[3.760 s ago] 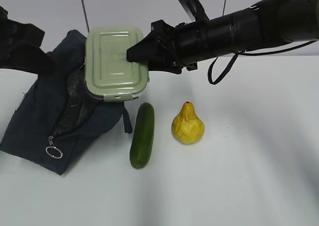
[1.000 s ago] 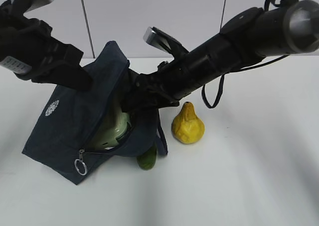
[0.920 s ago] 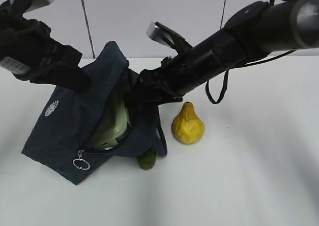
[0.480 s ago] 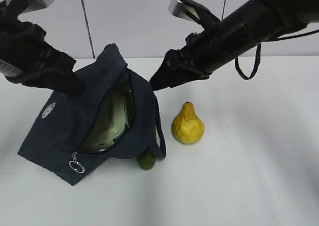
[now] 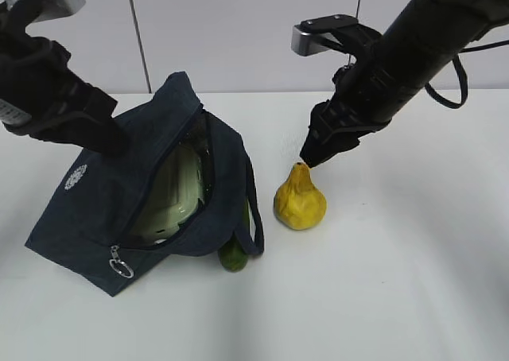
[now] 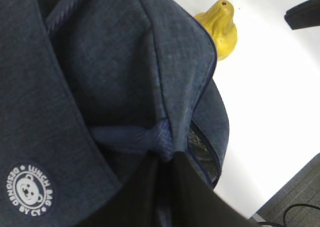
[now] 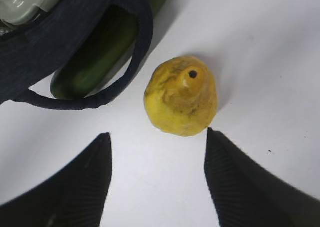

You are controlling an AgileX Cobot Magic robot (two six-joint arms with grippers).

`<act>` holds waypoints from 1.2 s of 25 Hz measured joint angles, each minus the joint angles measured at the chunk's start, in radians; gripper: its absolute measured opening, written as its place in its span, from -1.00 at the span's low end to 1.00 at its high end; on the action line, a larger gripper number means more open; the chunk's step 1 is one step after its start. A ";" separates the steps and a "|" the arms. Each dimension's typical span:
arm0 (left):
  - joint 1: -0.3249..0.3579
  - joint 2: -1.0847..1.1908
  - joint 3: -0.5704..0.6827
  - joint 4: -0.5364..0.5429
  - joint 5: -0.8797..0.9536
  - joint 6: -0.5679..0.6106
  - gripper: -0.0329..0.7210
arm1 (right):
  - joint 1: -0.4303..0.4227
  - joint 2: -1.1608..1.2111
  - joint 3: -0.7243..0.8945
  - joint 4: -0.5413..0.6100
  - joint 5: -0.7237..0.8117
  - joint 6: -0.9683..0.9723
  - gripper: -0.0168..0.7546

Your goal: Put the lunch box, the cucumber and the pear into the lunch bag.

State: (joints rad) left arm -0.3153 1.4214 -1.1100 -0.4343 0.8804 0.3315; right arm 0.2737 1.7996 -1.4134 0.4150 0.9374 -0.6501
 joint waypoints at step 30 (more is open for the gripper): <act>0.000 -0.006 0.000 0.020 -0.018 -0.038 -0.90 | 0.000 0.143 -0.002 0.071 -0.155 -0.005 0.30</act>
State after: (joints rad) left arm -0.3153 1.4153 -1.1100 -0.4139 0.8623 0.2939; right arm 0.2737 1.9423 -1.4149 0.4861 0.7825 -0.6547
